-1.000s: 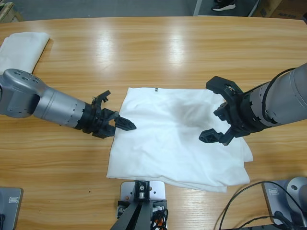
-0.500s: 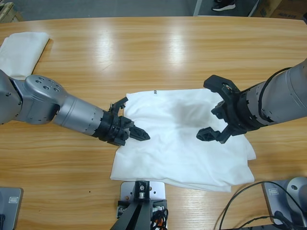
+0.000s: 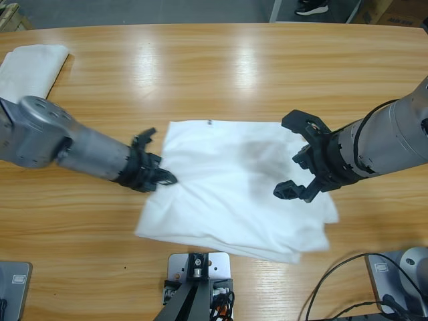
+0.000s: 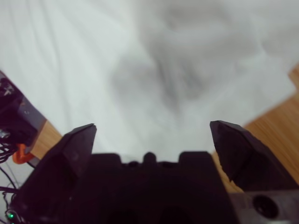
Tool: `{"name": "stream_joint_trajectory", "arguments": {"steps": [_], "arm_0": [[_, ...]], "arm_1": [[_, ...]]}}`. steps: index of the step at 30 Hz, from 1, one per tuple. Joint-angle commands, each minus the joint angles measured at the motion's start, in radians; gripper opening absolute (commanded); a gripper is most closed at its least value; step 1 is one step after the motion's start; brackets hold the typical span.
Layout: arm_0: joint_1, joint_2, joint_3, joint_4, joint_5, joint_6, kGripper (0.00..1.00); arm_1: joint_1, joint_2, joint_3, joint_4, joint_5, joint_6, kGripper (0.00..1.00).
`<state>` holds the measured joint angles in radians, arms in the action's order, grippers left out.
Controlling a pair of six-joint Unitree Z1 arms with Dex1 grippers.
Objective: Fold clothes
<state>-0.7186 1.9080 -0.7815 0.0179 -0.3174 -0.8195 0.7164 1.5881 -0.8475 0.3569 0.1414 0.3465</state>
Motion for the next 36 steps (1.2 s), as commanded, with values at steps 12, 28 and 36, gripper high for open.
{"name": "stream_joint_trajectory", "arguments": {"steps": [12,28,36], "arm_0": [[0.256,-0.261,-0.176,0.759,0.081,0.113,0.000],[-0.167,0.143,-0.968,1.092,0.048,0.081,0.000],[-0.242,0.308,-1.209,1.206,0.011,0.091,0.000]], "arm_1": [[-0.011,0.093,0.021,-0.062,0.012,0.028,1.000],[-0.011,0.112,0.087,-0.118,0.020,0.031,1.000],[-0.011,0.114,0.147,-0.173,0.019,0.046,1.000]]}}
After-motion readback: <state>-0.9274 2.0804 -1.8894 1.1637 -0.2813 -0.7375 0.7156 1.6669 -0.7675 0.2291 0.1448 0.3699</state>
